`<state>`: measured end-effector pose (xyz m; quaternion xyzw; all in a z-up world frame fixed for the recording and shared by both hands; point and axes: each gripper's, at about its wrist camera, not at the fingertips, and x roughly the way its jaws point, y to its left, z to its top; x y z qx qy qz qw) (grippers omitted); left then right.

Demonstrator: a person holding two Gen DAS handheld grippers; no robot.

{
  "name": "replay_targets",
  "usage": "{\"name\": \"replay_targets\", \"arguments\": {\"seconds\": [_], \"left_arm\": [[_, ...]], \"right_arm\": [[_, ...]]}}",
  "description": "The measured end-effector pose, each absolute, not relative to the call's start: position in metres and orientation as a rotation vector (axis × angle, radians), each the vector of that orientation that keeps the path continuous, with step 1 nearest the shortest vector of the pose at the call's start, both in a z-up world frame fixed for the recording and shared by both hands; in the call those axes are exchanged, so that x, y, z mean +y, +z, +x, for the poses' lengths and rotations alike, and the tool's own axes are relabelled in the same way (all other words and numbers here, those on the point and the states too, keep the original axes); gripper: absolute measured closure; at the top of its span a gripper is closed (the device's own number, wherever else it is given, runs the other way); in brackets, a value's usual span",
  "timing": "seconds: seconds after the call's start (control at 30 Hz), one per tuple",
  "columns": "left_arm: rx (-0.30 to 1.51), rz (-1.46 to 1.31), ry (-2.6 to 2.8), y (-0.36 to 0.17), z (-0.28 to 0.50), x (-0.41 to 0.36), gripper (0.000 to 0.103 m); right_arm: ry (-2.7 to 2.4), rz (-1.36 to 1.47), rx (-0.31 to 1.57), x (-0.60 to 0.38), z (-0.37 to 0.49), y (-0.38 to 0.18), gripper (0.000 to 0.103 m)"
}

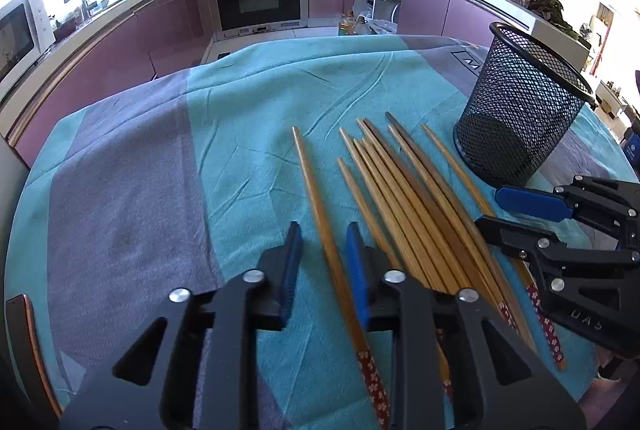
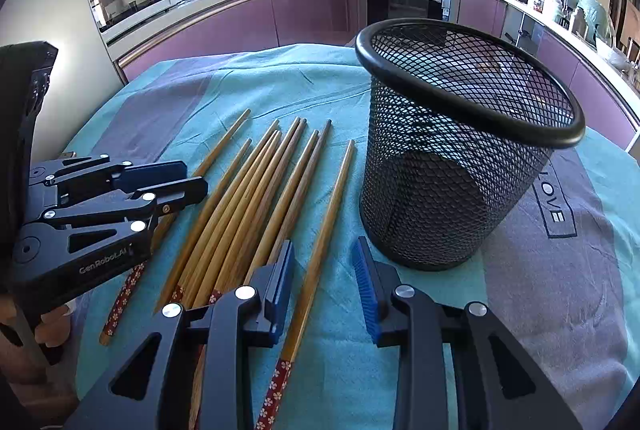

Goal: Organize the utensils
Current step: 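Lower the left gripper onto a wooden chopstick and close on it, then lift the chopstick upright and lower it into the black mesh cup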

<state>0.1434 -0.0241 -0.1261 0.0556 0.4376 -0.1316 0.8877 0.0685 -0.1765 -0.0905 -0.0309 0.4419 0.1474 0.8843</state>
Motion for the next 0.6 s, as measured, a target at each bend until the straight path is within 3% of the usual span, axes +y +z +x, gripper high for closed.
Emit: {"name": "replay_targets", "arguments": {"seconds": [0.07,0.17,0.4,0.6], "left_arm": [[0.915,0.099,-0.273,-0.126,0.148,-0.026,0.093],[0.918,0.064,-0.269,-0.124,0.148,-0.027,0.095],[0.896,0.005,-0.285,-0.111,0.139,-0.020,0.095],[0.808,-0.043,-0.401,-0.064,0.121,-0.011,0.095]], "right_arm": [[0.332,-0.028,0.931,-0.181,0.070,-0.091,0.093],[0.348,0.007,0.936,-0.185,0.069,-0.091,0.097],[0.423,0.046,0.891,-0.193,0.054,-0.075,0.097],[0.489,0.110,0.791,-0.211,0.040,-0.041,0.097]]}}
